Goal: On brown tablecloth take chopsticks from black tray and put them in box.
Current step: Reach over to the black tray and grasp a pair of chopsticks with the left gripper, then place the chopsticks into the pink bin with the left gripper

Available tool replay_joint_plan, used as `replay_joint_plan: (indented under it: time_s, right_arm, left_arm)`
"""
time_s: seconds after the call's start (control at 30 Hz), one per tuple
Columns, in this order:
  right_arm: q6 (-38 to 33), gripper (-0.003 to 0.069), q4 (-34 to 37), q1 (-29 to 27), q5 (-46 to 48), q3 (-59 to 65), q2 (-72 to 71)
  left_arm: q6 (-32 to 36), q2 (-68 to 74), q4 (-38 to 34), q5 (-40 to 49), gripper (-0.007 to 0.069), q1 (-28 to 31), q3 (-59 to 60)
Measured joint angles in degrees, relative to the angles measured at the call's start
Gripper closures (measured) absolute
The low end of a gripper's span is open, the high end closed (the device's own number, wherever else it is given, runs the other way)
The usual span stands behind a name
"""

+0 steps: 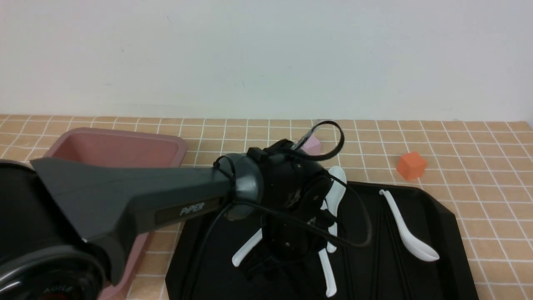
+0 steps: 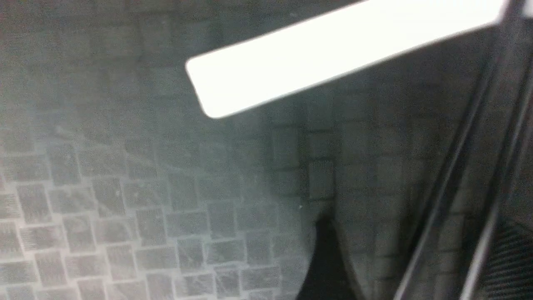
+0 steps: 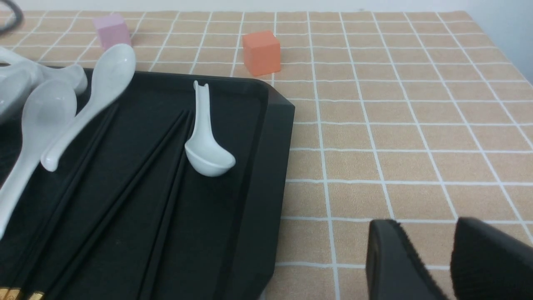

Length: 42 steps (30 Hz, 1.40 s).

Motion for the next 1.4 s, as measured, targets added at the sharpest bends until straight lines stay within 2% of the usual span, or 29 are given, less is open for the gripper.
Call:
replay_joint_plan:
  time_s: [0.13, 0.23, 0.43, 0.6, 0.83, 1.07, 1.1, 1.23, 1.4]
  right_arm:
    - [0.0, 0.0419, 0.0, 0.0, 0.0, 0.0, 0.0]
    - [0.0, 0.0419, 0.0, 0.0, 0.0, 0.0, 0.0]
    - [0.0, 0.0419, 0.0, 0.0, 0.0, 0.0, 0.0]
    - [0.0, 0.0419, 0.0, 0.0, 0.0, 0.0, 0.0]
    - [0.0, 0.0419, 0.0, 0.0, 0.0, 0.0, 0.0]
    - [0.0, 0.0419, 0.0, 0.0, 0.0, 0.0, 0.0]
    - [0.0, 0.0419, 0.0, 0.0, 0.0, 0.0, 0.0]
    - [0.0, 0.0419, 0.0, 0.0, 0.0, 0.0, 0.0]
    - [0.0, 0.0419, 0.0, 0.0, 0.0, 0.0, 0.0]
  left_arm:
    - [0.0, 0.3, 0.1, 0.4, 0.0177, 0.1, -0.3]
    - [1.2, 0.4, 0.0, 1.0, 0.0258, 0.1, -0.3]
    - [5.7, 0.5, -1.6, 0.9, 0.0543, 0.2, -0.3]
    - [14.7, -2.3, -4.4, 0.1, 0.0527, 0.3, -0.1]
    - [27.6, -16.2, -5.4, 5.8, 0.0527, 1.7, 0.2]
    - [44.9, -27.3, -2.0, 19.8, 0.0527, 12.6, 0.3]
    - [48.7, -28.5, 0.1, 20.4, 0.0527, 15.4, 0.6]
    - [55.2, -29.2, 5.8, 20.6, 0.0527, 21.7, 2.2]
    - [57.5, -25.7, 9.3, 15.7, 0.0527, 27.4, 4.4]
